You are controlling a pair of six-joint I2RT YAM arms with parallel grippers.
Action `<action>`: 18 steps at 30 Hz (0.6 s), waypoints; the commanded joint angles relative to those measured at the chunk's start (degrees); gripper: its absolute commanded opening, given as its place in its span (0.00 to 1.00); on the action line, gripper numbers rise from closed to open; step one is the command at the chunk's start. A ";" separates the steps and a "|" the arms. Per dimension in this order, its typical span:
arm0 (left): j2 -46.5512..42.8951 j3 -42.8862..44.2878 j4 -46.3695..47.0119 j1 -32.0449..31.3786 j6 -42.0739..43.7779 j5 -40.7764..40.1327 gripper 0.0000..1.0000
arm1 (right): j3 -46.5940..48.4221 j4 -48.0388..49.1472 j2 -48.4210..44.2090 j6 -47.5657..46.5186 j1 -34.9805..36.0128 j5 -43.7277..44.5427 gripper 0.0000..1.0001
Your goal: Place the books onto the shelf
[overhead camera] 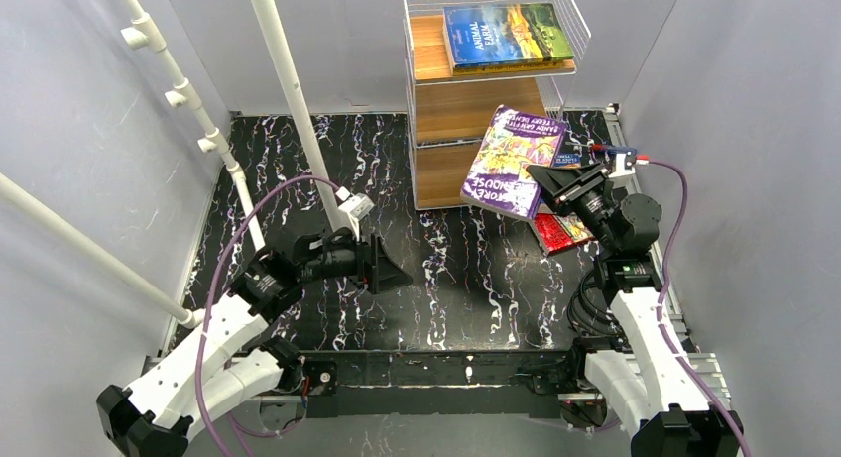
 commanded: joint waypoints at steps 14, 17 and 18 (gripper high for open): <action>-10.09 7.38 -12.84 -0.21 8.45 -3.92 0.62 | 4.85 11.77 6.20 7.26 21.71 43.77 0.01; -10.31 7.91 -13.44 -0.21 8.66 -4.27 0.62 | 4.41 15.16 9.20 6.92 27.01 53.09 0.01; -10.32 8.07 -13.82 -0.20 8.73 -4.66 0.62 | 4.71 15.70 10.35 6.34 28.90 55.62 0.01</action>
